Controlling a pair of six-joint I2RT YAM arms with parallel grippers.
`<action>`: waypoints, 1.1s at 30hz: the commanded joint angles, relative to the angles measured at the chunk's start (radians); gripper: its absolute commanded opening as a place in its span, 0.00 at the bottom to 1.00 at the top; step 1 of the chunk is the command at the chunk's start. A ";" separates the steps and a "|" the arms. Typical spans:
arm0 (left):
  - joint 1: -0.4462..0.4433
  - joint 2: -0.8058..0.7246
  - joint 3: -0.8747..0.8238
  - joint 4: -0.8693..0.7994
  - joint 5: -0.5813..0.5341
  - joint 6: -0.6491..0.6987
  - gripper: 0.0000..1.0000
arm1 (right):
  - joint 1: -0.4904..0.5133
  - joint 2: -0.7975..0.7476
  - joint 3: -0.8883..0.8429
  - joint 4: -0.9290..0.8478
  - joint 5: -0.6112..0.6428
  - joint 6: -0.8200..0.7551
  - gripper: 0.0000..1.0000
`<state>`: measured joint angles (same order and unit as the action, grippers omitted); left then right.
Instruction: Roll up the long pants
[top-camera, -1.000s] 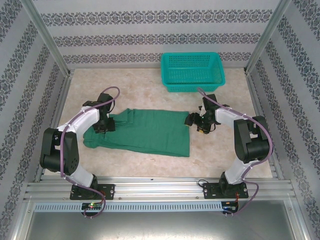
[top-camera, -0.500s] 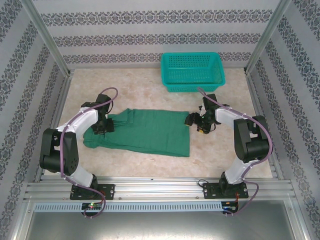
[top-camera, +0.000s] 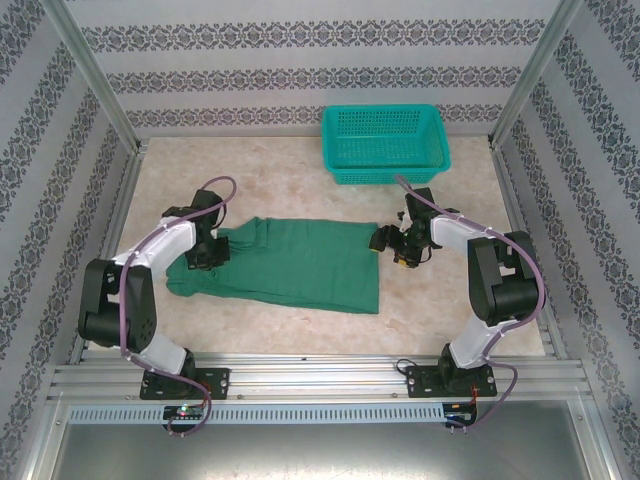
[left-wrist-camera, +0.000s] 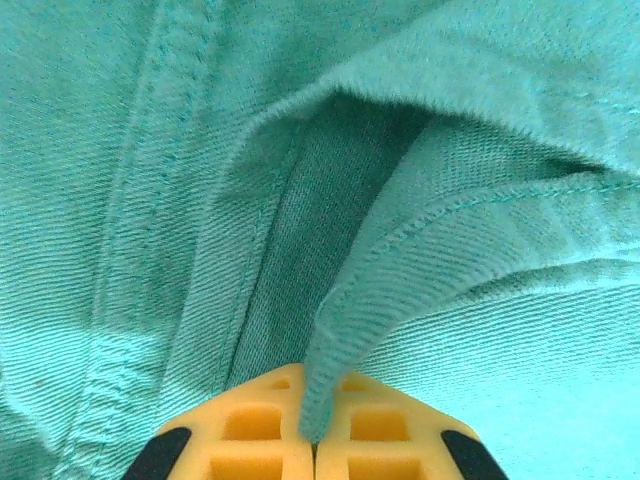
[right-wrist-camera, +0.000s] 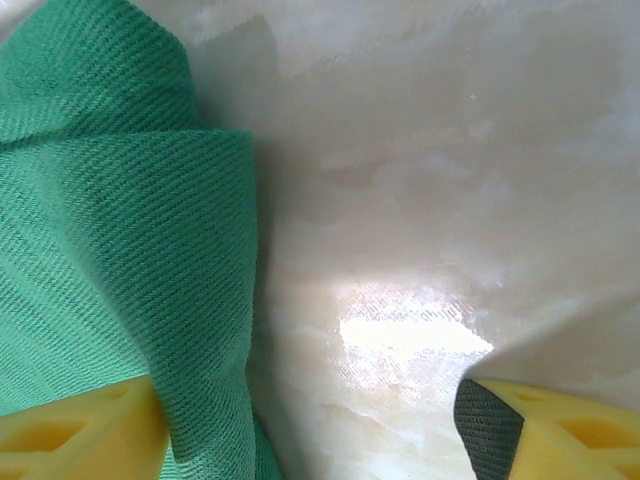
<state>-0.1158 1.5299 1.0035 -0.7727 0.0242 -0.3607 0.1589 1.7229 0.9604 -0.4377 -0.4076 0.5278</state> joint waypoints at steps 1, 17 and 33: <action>0.015 -0.082 0.033 -0.055 -0.065 -0.006 0.00 | 0.006 0.040 -0.020 0.073 0.010 0.004 0.78; 0.130 -0.254 0.133 -0.214 -0.111 -0.002 0.00 | 0.006 -0.010 -0.008 0.053 0.018 0.001 0.79; 0.309 -0.357 0.290 -0.367 -0.211 0.056 0.00 | 0.027 0.023 0.060 0.063 -0.015 0.024 0.78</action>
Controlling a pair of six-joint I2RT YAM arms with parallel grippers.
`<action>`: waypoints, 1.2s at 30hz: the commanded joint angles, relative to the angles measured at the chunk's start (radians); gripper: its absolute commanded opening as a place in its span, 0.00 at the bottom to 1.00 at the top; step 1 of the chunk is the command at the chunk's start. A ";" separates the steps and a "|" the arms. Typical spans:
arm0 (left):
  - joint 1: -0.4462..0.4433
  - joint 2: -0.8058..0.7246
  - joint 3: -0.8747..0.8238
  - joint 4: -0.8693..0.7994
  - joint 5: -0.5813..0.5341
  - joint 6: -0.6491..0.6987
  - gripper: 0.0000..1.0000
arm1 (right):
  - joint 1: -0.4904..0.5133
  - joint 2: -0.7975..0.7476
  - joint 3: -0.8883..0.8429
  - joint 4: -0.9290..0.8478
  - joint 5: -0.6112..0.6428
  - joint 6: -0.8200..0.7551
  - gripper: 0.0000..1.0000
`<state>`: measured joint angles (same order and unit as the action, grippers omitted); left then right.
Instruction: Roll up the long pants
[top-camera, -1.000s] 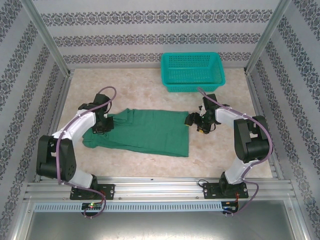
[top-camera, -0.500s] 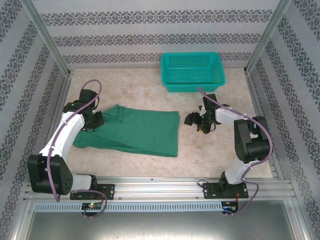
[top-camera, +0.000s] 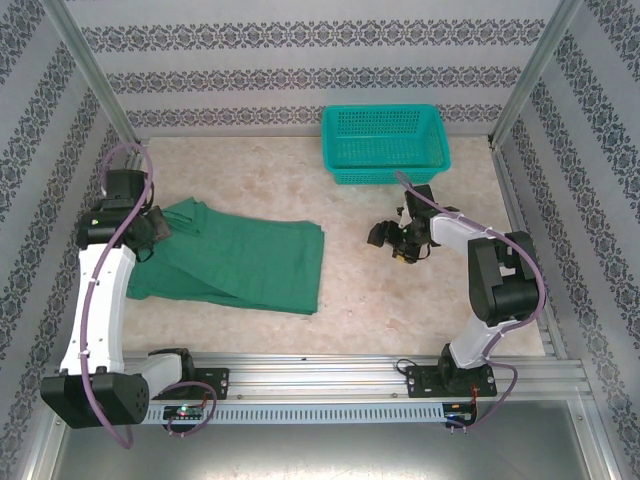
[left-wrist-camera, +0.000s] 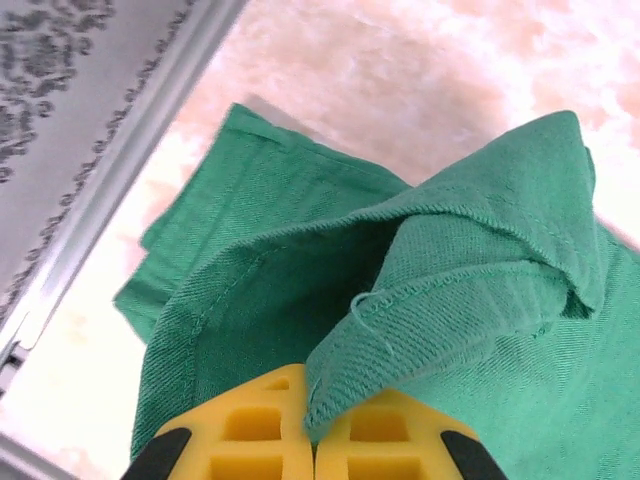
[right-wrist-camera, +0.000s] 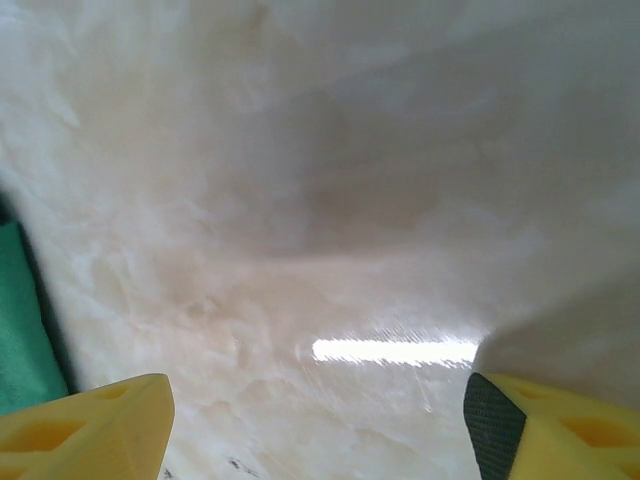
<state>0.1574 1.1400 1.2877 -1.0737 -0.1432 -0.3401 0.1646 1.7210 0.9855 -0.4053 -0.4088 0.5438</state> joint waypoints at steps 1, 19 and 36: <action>0.044 0.035 -0.019 -0.052 -0.038 0.033 0.00 | 0.030 0.036 0.045 0.027 -0.015 0.006 0.78; 0.049 0.078 -0.250 0.150 0.216 -0.024 0.41 | 0.344 0.153 0.188 0.052 -0.135 0.063 0.76; -0.157 0.150 -0.253 0.201 0.165 -0.058 0.43 | 0.255 0.073 -0.043 0.026 0.017 0.018 0.00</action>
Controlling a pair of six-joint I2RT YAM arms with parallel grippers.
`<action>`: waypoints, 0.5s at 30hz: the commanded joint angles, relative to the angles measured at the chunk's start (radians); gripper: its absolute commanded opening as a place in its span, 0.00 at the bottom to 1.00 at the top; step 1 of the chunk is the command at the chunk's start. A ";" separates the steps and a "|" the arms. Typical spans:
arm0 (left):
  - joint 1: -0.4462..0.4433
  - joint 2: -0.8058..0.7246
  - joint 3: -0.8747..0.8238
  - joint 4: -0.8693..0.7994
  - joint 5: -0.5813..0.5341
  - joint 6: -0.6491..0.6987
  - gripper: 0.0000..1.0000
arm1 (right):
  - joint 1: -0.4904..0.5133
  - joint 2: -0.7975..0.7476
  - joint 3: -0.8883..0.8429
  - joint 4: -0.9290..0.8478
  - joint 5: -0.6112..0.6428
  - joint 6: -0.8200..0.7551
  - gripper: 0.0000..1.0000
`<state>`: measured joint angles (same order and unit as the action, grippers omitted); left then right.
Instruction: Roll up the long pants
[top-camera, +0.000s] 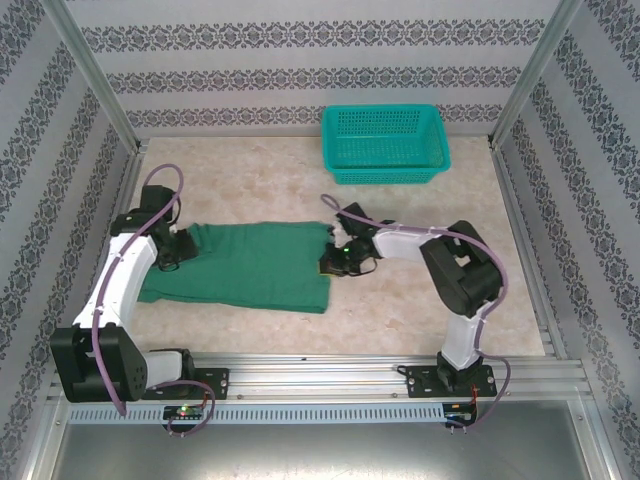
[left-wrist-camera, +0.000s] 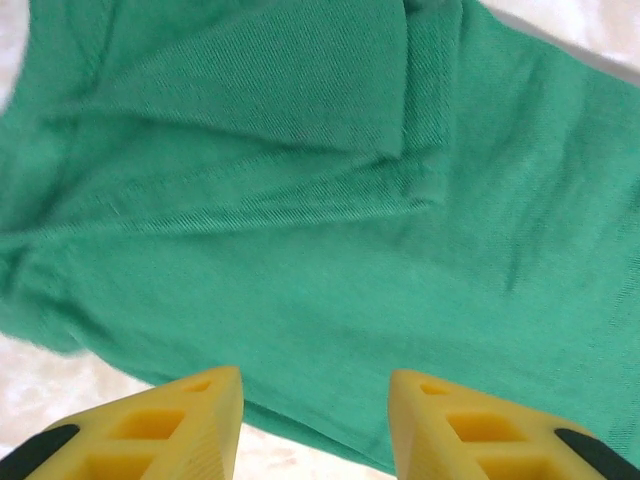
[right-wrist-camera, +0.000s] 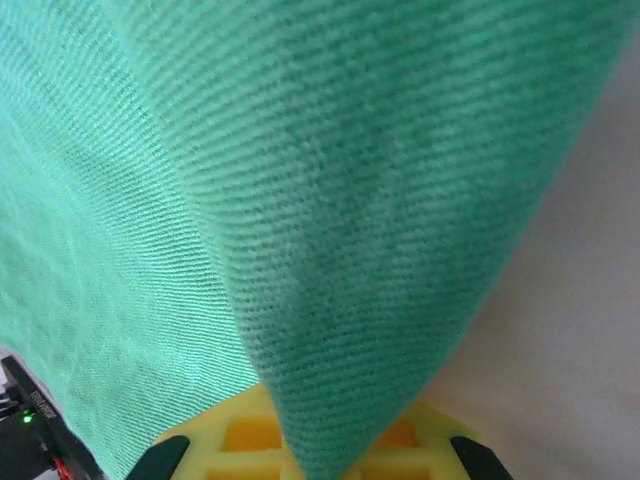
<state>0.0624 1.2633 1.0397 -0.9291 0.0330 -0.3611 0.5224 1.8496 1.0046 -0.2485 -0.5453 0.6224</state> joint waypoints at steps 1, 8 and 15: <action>-0.086 0.051 -0.007 0.072 -0.011 -0.048 0.43 | -0.128 -0.074 -0.071 -0.159 0.179 -0.087 0.00; -0.307 0.327 0.092 0.178 -0.098 -0.090 0.43 | -0.213 -0.126 -0.111 -0.210 0.217 -0.149 0.00; -0.417 0.519 0.279 0.198 -0.016 -0.006 0.40 | -0.214 -0.092 -0.112 -0.154 0.174 -0.113 0.00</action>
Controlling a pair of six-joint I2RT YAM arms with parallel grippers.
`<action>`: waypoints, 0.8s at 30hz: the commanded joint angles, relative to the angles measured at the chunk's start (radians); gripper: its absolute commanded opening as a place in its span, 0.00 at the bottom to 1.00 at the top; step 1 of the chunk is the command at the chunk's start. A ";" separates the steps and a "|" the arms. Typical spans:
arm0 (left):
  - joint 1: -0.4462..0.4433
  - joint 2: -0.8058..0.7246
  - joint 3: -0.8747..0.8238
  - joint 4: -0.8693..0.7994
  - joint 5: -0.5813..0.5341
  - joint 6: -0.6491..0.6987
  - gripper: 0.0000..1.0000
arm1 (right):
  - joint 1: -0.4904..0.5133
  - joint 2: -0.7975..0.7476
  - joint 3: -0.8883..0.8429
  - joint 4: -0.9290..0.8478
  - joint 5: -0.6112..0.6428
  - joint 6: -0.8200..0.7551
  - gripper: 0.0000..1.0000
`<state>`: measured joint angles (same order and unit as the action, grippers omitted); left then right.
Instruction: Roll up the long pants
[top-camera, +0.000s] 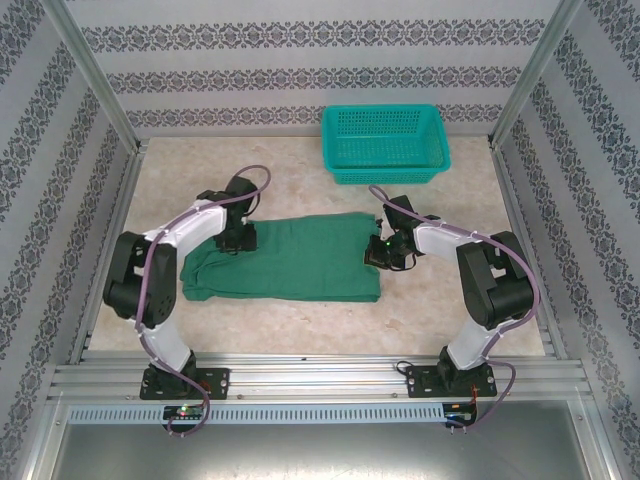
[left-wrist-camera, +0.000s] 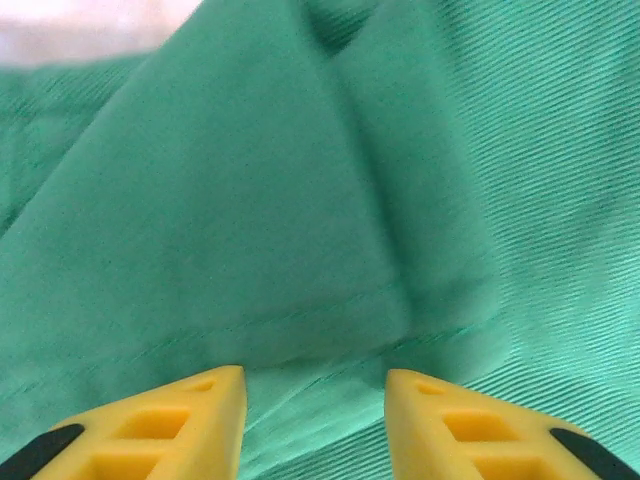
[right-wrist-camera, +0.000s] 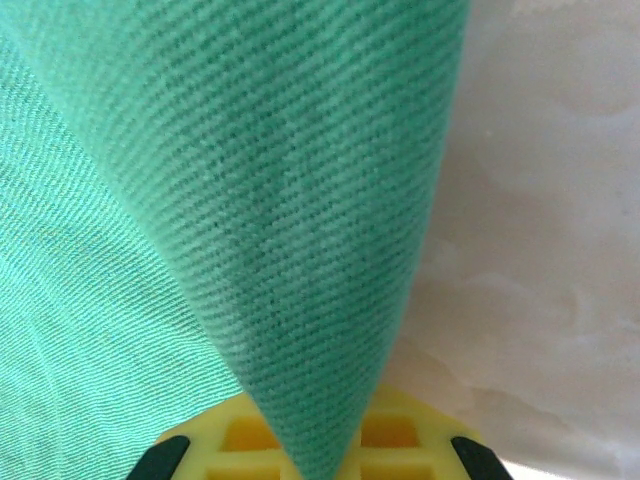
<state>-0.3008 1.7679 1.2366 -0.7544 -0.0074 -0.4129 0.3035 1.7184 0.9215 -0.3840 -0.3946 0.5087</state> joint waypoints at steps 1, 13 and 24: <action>-0.072 0.033 0.108 0.011 0.023 0.051 0.39 | 0.005 0.042 -0.027 -0.015 0.023 0.002 0.00; -0.103 0.197 0.161 0.005 0.047 0.032 0.15 | 0.002 0.066 0.001 -0.024 0.019 -0.008 0.00; 0.106 0.113 0.131 -0.135 -0.221 0.005 0.30 | -0.024 0.048 -0.032 -0.009 0.011 -0.004 0.00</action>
<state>-0.2733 1.9427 1.3834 -0.7956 -0.1139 -0.3973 0.2947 1.7370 0.9302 -0.3691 -0.4217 0.5087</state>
